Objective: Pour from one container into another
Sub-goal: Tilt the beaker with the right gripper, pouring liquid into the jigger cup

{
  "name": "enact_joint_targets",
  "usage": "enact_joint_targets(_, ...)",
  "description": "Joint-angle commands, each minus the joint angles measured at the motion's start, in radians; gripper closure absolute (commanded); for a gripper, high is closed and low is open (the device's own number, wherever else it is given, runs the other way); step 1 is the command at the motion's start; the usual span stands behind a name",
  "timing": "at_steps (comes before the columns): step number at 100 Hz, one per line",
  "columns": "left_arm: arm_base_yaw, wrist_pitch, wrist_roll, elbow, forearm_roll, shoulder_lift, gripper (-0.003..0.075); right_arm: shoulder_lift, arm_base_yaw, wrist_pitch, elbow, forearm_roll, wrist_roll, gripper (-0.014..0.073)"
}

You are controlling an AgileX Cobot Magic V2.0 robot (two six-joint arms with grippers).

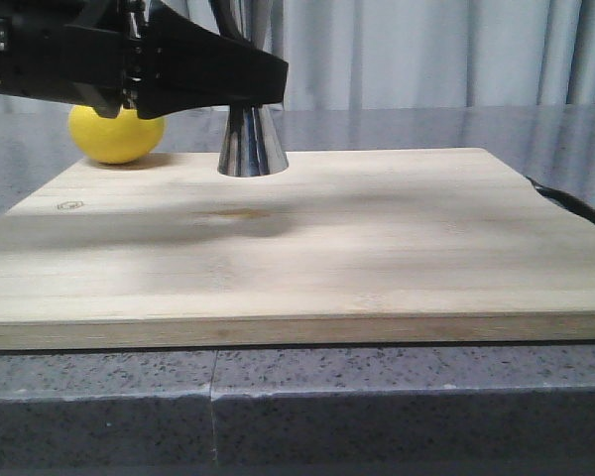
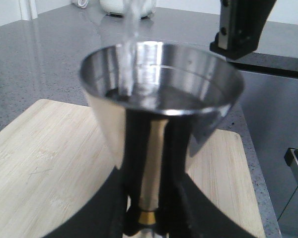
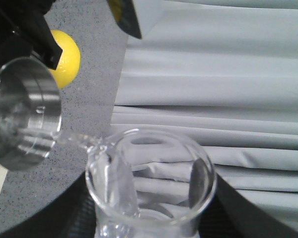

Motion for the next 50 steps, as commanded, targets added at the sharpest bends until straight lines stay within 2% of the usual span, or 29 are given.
enact_joint_targets(1,-0.009,0.119,-0.006,-0.028,-0.077,-0.037,0.0739,-0.025,0.002,-0.006,-0.039,-0.010,-0.002,0.0410)
enact_joint_targets(50,-0.009,0.119,-0.006,-0.028,-0.077,-0.037,0.0739,-0.025,0.002,-0.007,-0.039,-0.027,-0.002,0.0410)
